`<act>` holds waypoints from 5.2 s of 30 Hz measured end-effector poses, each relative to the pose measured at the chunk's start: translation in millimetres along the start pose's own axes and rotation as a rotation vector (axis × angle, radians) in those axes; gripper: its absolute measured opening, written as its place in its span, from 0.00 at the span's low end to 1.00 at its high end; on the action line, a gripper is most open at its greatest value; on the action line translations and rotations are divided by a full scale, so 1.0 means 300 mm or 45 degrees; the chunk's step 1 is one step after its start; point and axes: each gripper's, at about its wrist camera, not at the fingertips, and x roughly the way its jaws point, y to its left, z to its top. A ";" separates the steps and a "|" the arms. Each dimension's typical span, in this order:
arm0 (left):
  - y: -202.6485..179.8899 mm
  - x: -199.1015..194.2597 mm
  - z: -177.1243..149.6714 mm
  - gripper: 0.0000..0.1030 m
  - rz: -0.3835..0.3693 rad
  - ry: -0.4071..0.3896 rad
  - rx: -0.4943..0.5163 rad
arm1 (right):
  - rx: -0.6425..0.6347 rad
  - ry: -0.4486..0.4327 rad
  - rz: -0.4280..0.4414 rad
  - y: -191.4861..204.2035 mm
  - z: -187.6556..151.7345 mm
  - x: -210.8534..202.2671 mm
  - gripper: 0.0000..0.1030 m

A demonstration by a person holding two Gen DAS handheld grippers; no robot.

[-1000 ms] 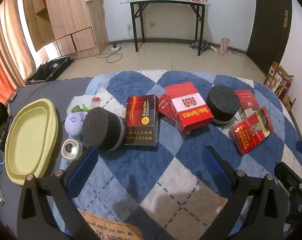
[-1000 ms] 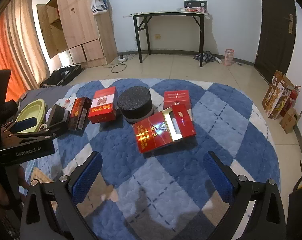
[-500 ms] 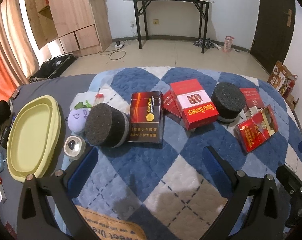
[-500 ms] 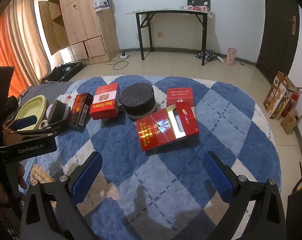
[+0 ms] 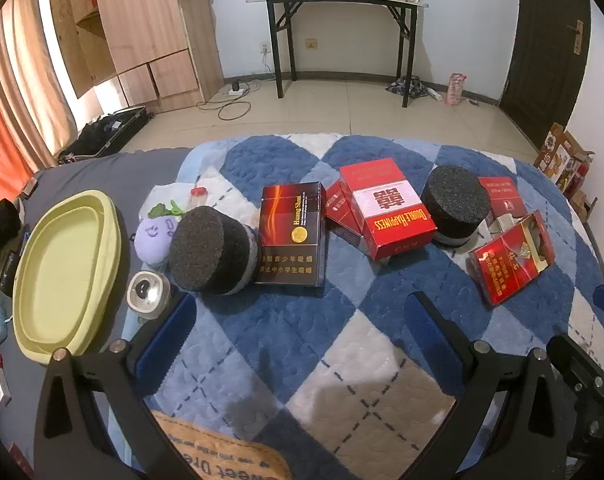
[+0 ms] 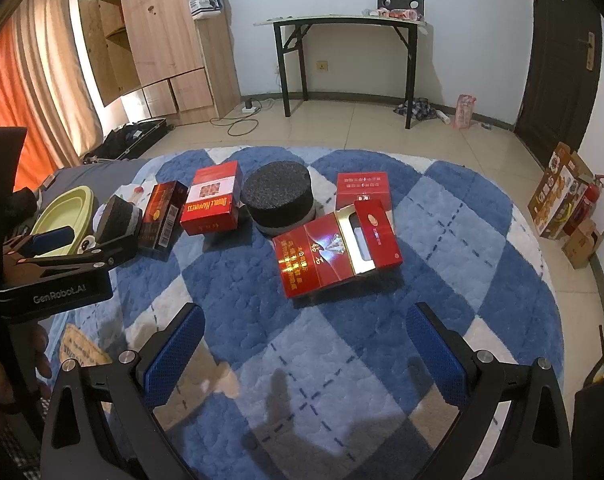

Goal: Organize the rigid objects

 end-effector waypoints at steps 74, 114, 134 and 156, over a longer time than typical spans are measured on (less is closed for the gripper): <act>0.459 0.200 0.004 1.00 -0.275 0.164 0.125 | -0.299 -0.123 0.001 -0.004 0.096 0.236 1.00; 0.506 0.327 -0.051 0.49 -0.153 0.255 0.067 | -0.488 -0.177 -0.154 0.092 0.022 0.328 1.00; 0.557 0.286 -0.016 0.48 -0.188 0.205 0.010 | -0.600 -0.196 -0.245 0.170 0.007 0.356 0.88; 1.279 0.122 0.113 0.48 0.061 0.065 -0.307 | -0.960 -0.219 0.656 1.132 0.426 0.084 0.88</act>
